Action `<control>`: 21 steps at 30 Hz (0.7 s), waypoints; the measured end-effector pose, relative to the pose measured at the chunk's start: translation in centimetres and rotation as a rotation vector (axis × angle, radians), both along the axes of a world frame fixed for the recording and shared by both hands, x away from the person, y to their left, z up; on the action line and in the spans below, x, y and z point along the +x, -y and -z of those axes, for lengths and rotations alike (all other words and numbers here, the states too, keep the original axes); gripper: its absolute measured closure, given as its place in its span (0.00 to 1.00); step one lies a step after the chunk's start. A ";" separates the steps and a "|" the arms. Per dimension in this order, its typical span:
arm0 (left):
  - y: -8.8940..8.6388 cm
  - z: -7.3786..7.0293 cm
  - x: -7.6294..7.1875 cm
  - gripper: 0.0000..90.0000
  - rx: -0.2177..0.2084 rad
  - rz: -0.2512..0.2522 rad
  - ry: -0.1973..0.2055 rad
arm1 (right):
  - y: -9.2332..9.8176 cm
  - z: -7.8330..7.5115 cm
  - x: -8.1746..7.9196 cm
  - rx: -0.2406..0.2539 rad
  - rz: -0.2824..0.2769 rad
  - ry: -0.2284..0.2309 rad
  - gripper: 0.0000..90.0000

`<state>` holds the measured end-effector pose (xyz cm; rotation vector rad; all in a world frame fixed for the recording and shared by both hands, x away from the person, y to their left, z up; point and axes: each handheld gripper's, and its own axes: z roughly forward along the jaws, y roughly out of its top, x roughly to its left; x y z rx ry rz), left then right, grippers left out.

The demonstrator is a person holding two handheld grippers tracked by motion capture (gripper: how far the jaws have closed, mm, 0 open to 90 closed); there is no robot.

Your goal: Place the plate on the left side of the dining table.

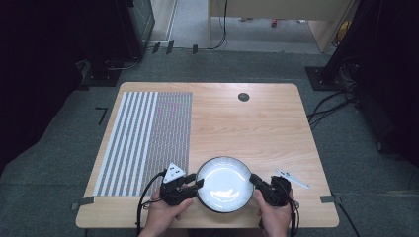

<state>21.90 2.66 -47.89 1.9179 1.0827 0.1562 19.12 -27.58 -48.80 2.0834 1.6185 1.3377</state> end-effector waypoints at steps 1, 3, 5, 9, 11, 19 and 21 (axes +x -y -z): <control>0.1 0.0 -0.1 0.66 0.001 0.003 -0.001 | 0.0 0.0 0.0 0.000 0.000 0.000 0.98; 0.3 0.1 -0.1 0.66 0.008 0.007 0.002 | 0.0 -0.1 -0.1 -0.003 0.000 0.002 0.98; 0.3 0.1 -0.1 0.66 0.005 0.012 -0.002 | 0.1 -0.3 -0.2 -0.007 0.003 0.008 0.98; 0.4 0.0 -0.3 0.66 0.001 0.015 0.004 | 0.4 -0.5 -0.3 -0.001 0.007 0.018 0.98; 0.4 -0.1 -0.3 0.66 -0.001 0.018 0.006 | 0.4 -0.6 -0.3 -0.001 0.004 0.020 0.99; 0.5 0.2 -0.3 0.66 0.017 0.021 0.003 | 0.5 -0.7 -0.3 -0.010 -0.003 0.024 0.99; 0.6 0.2 -0.3 0.66 0.020 0.020 0.005 | 0.6 -0.7 -0.3 -0.007 -0.008 0.024 0.99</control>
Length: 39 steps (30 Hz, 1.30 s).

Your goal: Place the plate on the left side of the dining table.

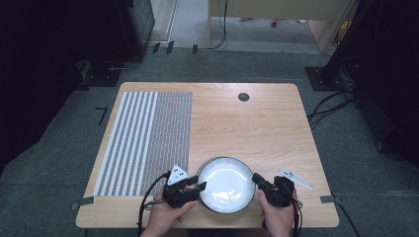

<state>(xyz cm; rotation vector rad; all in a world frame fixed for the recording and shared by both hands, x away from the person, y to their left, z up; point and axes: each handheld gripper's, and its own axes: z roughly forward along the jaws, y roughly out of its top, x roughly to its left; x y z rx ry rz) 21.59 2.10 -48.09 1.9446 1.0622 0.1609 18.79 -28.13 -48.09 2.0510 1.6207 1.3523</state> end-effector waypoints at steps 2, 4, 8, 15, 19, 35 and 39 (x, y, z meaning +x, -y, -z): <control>0.0 0.0 0.0 0.66 0.002 0.001 0.001 | 0.0 0.0 0.0 0.002 0.000 0.000 0.99; 0.1 0.0 -0.1 0.66 0.008 0.003 0.005 | 0.1 -0.1 0.0 0.004 -0.001 0.000 0.99; 0.2 0.1 -0.1 0.66 0.013 0.011 0.007 | 0.2 -0.3 -0.1 0.005 0.000 0.005 0.99; 0.4 0.3 -0.1 0.66 0.012 0.024 0.001 | 0.7 -0.6 -0.2 0.018 0.011 0.011 0.99; 0.4 0.3 -0.1 0.65 0.004 0.023 -0.003 | 1.0 -0.9 -0.2 0.026 0.016 0.024 1.00; 0.4 0.3 0.0 0.65 0.001 0.023 -0.004 | 1.2 -1.2 0.1 -0.023 -0.046 -0.049 0.85; 0.4 0.4 0.0 0.65 -0.001 0.023 -0.005 | 0.3 -0.3 0.3 -0.030 -0.095 -0.121 0.85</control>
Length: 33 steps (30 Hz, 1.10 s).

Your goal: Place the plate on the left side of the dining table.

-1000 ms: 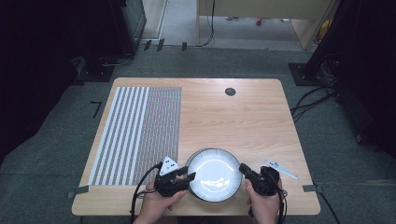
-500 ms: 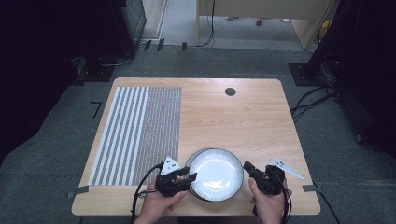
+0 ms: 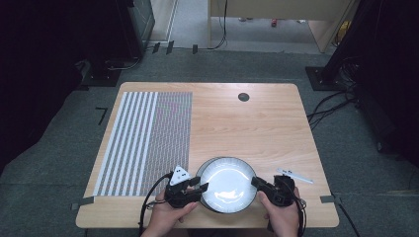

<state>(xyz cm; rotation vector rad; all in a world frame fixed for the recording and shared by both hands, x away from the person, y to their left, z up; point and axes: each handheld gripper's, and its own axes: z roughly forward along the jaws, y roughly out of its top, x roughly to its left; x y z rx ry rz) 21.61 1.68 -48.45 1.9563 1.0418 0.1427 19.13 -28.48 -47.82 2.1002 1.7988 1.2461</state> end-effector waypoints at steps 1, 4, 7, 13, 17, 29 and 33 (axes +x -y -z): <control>0.0 0.0 0.0 0.65 -0.001 0.000 0.000 | -0.2 0.2 0.0 0.007 -0.008 -0.013 0.86; 0.0 0.0 0.0 0.65 -0.001 0.001 0.001 | -0.3 0.3 0.1 0.034 0.002 -0.032 0.89; 0.0 0.0 0.0 0.65 -0.002 -0.001 0.003 | -0.3 0.4 0.0 0.049 0.018 -0.033 0.90; 0.1 0.1 0.0 0.65 0.000 0.004 -0.002 | -0.3 0.6 -0.1 0.096 0.085 -0.034 0.92; 0.4 0.3 -0.1 0.64 0.005 0.012 -0.007 | -0.2 0.5 -0.2 0.102 0.118 -0.017 0.93; 1.0 0.7 -0.3 0.64 0.031 0.025 0.003 | 0.2 -0.1 -0.4 0.087 0.142 0.018 0.93; 0.9 0.7 -0.2 0.68 0.029 0.017 0.002 | 0.4 -0.2 -0.2 0.085 0.107 -0.002 0.92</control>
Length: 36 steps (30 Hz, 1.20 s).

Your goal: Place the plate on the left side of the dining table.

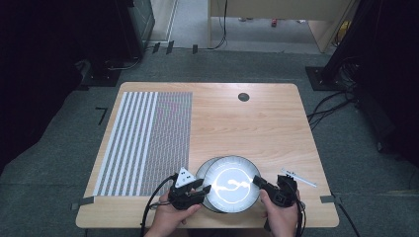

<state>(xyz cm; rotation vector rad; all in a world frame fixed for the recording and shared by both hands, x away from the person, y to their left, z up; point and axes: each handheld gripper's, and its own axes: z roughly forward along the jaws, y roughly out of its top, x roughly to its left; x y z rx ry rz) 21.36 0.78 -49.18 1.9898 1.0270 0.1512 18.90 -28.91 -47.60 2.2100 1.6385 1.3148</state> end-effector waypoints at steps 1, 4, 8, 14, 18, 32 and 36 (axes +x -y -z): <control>0.0 0.0 0.0 0.68 0.000 -0.001 0.001 | 0.1 0.0 0.0 -0.001 -0.012 -0.006 0.91; 0.0 0.0 0.0 0.67 -0.003 -0.008 0.004 | 0.0 -0.2 0.1 -0.029 -0.037 -0.016 0.91; -0.1 -0.1 0.1 0.67 -0.009 -0.009 0.001 | -0.4 -0.2 0.1 -0.068 -0.052 -0.053 0.89; 0.0 0.0 0.1 0.68 -0.006 -0.014 0.003 | -0.2 0.0 0.2 -0.020 -0.039 -0.063 0.91; 0.0 0.0 0.1 0.68 -0.006 -0.013 0.001 | -0.1 0.2 0.0 0.014 -0.004 -0.044 0.92; 0.2 0.3 0.3 0.66 -0.030 0.006 -0.036 | 0.6 1.0 0.0 0.150 0.034 -0.050 0.93; 0.0 0.2 0.5 0.68 -0.042 0.004 -0.054 | 0.5 0.9 -0.1 0.150 0.027 -0.035 0.93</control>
